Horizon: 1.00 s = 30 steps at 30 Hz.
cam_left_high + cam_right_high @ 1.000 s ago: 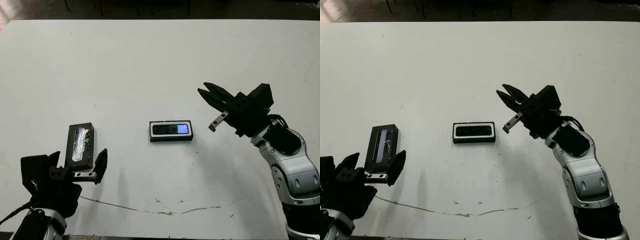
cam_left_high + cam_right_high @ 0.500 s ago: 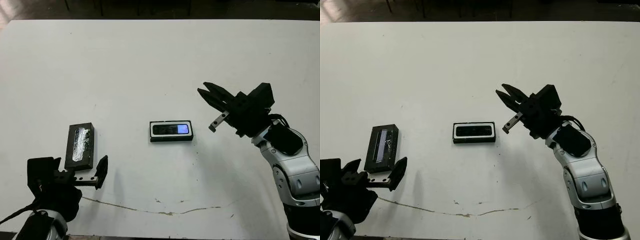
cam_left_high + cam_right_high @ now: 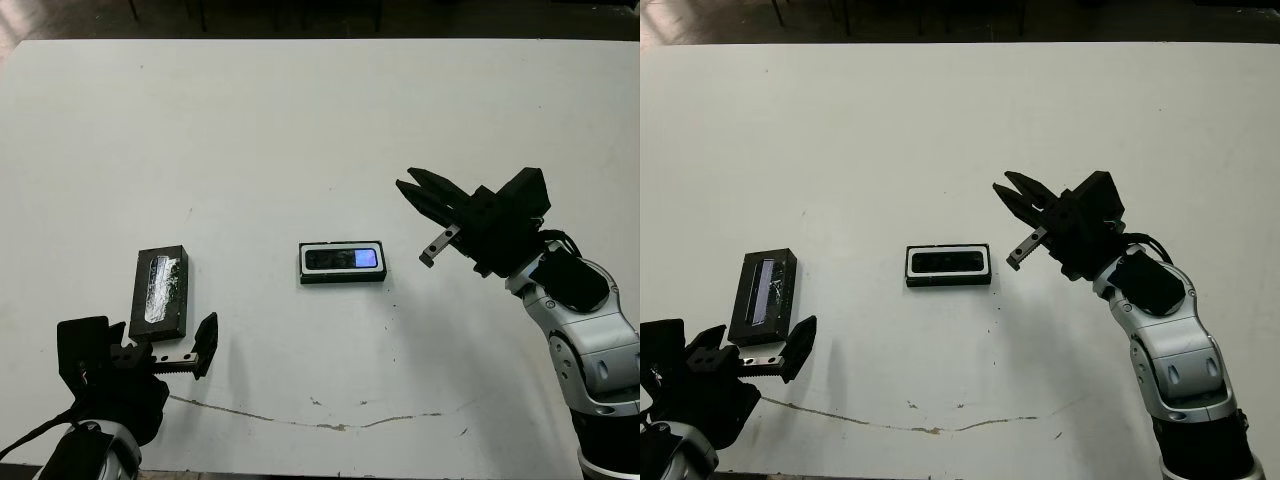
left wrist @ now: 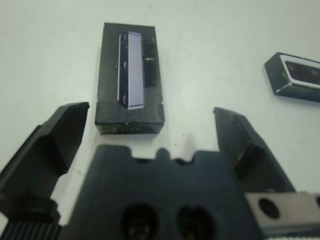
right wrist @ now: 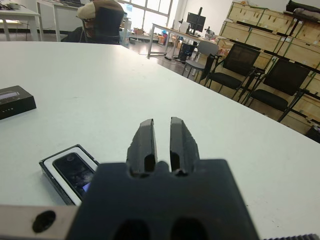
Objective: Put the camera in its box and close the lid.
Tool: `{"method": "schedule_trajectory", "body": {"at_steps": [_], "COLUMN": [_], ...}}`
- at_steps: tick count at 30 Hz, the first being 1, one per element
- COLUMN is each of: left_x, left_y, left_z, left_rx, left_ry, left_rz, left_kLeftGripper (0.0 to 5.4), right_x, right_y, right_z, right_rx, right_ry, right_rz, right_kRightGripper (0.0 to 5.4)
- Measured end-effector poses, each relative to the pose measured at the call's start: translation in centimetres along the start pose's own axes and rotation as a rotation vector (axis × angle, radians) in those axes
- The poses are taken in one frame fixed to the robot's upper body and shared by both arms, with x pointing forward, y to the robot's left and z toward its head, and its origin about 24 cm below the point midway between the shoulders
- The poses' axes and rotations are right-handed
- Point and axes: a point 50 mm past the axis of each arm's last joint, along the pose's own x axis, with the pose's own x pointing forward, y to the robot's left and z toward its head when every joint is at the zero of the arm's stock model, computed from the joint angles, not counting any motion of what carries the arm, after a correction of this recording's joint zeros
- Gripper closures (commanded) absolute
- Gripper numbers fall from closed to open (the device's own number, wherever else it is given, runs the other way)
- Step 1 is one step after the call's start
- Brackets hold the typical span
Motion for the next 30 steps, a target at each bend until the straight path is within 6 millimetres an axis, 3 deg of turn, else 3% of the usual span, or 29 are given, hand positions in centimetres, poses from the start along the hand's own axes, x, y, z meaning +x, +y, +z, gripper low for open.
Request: {"method": "schedule_trajectory", "body": {"at_steps": [7,9,23,26,30], "left_x": [1.0,1.3,2.2,2.2,2.2], "left_y": [-0.5,-0.6,-0.2,0.1,0.1], "left_z": [-0.6,-0.9,-1.4,-1.4,-1.4], "left_rx": [-0.046,-0.042,-0.032,-0.035,-0.056], "left_ry": [-0.034,-0.029,-0.085,-0.088,-0.092], "left_rz": [0.032,0.038,0.119,0.127,0.132], "left_kLeftGripper": [0.02,0.23,3.42,3.83,3.94], "right_x": [-0.1,-0.1,-0.6,-0.6,-0.6], "right_y": [0.0,0.1,0.0,0.0,0.0], "right_z": [-0.1,-0.1,-0.6,-0.6,-0.6], "right_rx": [0.003,0.007,0.026,0.03,0.031], "right_ry": [0.001,0.003,0.004,0.002,0.002], "right_rz": [0.007,0.007,0.003,0.004,0.004], "right_kRightGripper": [5.4,5.4,5.4,5.4,5.4]}}
